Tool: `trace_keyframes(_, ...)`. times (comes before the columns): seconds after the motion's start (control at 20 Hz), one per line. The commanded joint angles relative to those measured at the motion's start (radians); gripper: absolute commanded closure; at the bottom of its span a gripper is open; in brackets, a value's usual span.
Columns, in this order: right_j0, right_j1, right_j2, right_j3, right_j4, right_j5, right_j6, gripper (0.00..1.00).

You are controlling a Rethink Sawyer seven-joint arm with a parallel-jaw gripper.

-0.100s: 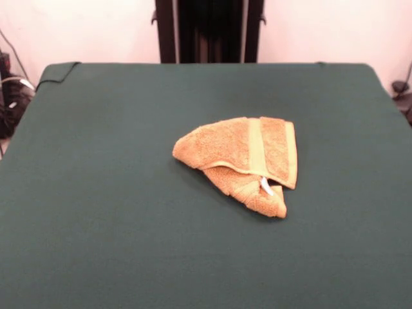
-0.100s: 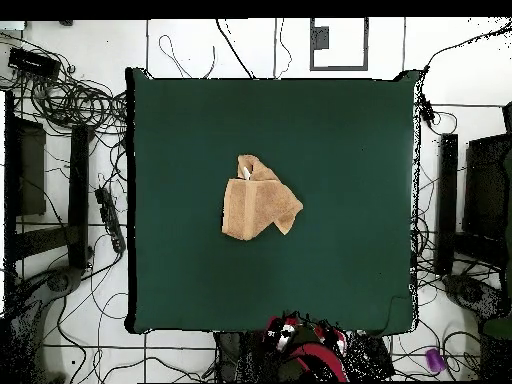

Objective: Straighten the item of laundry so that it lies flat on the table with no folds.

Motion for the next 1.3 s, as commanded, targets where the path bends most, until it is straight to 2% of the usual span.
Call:
trace_keyframes(0.05,0.011,0.108,0.041,0.182,0.037,-0.11,0.169,0.0)
trace_keyframes(0.2,0.015,0.127,0.049,0.175,0.039,-0.129,0.18,0.0)
trace_keyframes(0.75,0.016,0.289,0.084,0.076,0.073,-0.172,0.236,0.0)
trace_keyframes(1.3,0.009,0.42,0.094,0.075,0.117,-0.307,0.244,0.0)
